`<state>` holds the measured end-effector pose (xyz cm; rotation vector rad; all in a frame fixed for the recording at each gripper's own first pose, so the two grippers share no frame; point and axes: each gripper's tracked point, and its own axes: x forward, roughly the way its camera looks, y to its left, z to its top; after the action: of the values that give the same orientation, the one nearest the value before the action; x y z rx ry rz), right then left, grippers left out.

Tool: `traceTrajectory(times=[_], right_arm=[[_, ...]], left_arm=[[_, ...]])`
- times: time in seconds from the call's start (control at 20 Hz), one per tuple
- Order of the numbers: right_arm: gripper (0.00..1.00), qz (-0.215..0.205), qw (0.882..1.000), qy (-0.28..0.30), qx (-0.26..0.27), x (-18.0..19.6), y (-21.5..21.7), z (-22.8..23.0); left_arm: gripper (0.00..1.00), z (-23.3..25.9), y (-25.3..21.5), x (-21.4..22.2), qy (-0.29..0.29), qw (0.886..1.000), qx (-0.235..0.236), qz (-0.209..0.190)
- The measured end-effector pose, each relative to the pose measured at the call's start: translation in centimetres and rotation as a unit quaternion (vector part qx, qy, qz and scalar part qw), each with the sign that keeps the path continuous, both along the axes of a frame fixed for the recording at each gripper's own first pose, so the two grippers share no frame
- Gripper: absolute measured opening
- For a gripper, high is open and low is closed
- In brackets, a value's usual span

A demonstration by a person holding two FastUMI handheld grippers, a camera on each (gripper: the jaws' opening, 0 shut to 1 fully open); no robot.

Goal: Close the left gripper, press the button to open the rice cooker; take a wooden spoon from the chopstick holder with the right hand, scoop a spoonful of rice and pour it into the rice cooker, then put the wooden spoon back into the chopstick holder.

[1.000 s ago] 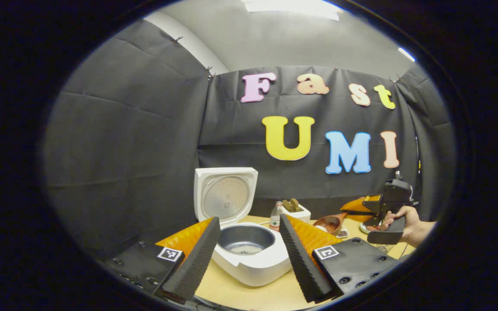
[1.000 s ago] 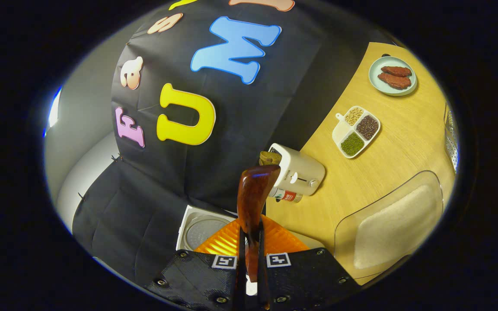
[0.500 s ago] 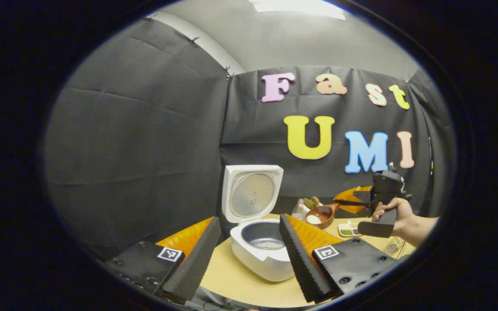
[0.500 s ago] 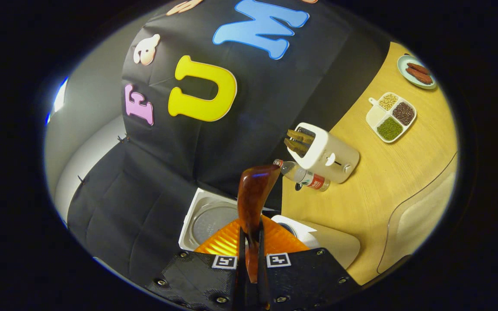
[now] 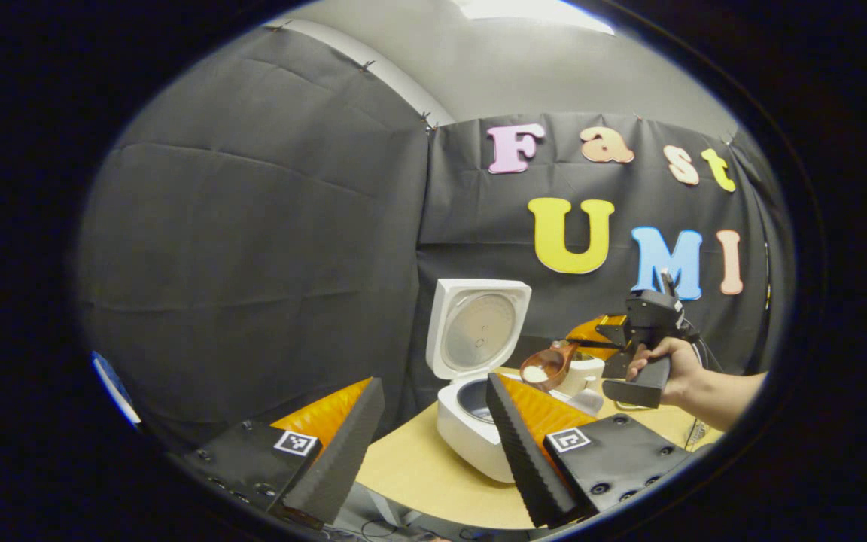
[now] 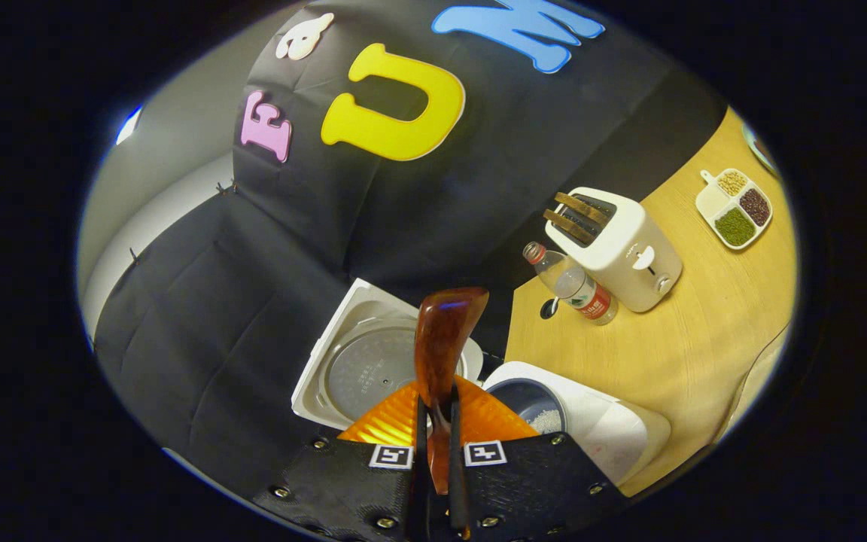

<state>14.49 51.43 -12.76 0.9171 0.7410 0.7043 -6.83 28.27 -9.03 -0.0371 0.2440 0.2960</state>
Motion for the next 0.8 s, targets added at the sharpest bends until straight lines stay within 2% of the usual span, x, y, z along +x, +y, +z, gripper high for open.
traceTrajectory(times=[0.3,0.55,0.65,0.8], right_arm=[[0.1,0.036,0.998,-0.034,-0.047,-0.7,4.0,-2.0],[0.1,0.069,0.99,-0.07,-0.105,-1.6,4.9,-4.0],[0.1,0.076,0.984,-0.096,-0.129,-1.9,4.8,-4.1],[0.1,0.091,0.967,-0.158,-0.179,-1.9,4.6,-4.3]], left_arm=[[0.95,0.0,0.9,-1.0,0.008,1.0,0.005,0.025],[0.95,-1.1,2.7,-2.4,0.019,0.999,0.005,0.04],[0.95,-1.2,2.8,-2.6,0.021,0.999,0.005,0.044],[0.95,-1.5,2.7,-2.7,0.022,0.999,-0.001,0.045]])
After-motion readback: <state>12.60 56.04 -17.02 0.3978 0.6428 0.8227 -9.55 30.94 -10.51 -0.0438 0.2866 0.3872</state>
